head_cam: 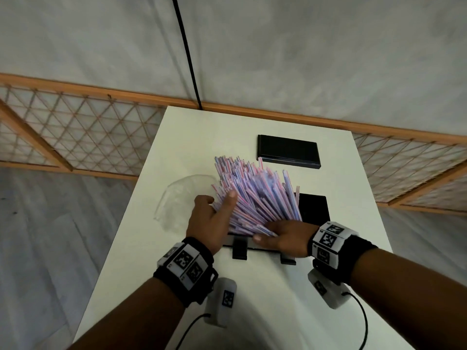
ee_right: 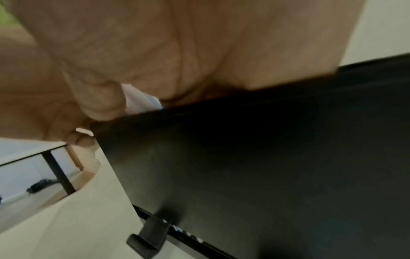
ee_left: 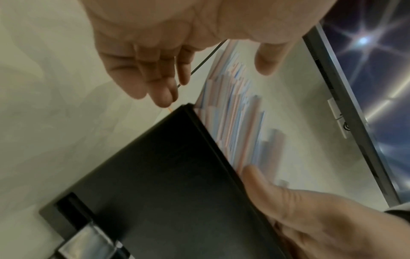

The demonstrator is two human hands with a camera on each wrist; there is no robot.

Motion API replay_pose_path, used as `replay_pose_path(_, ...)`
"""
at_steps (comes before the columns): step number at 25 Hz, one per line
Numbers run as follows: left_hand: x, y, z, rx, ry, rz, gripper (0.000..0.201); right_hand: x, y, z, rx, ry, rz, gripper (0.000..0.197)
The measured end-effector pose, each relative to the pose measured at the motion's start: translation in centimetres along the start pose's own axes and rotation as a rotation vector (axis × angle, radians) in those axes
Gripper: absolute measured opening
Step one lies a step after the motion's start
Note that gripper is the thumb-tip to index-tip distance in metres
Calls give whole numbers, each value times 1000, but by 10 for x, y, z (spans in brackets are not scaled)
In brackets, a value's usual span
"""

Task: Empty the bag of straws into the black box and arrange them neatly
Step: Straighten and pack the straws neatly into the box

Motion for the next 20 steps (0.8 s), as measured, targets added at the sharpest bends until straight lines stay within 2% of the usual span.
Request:
replay_pose_path(4,-8,-4,-2,16,-73,-24,72,-4,-4,0,-5,6,10,83)
replay_pose_path(7,-12,-10,-3,-19,-99,-24,76,-5,-5,3,5,44,35,88)
replay_pose_path(11,-14,-11,-7,-83,-145,-62,73,-3,-8,5,34,93,60,72)
replay_pose_path(15,-13,-17,-7,-80,-137,-92,77,-5,-8,7,57,106,70,76)
replay_pose_path(18,-17,-30,0,-117,-153,-19,71,-3,-9,8,56,151,99,59)
replay_pose_path(20,-22,-40,3,-159,-145,40,67,-1,-12,10,81,204,117,58)
Point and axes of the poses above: each hand's wrist, its own z-axis towards the middle knuckle, its own x-axis out of the back of the hand, y = z × x, the point moved 4 cm from there along z, towards the middle knuckle, and after that the axes turned 13 degrees about y, right-handed, at the moved point
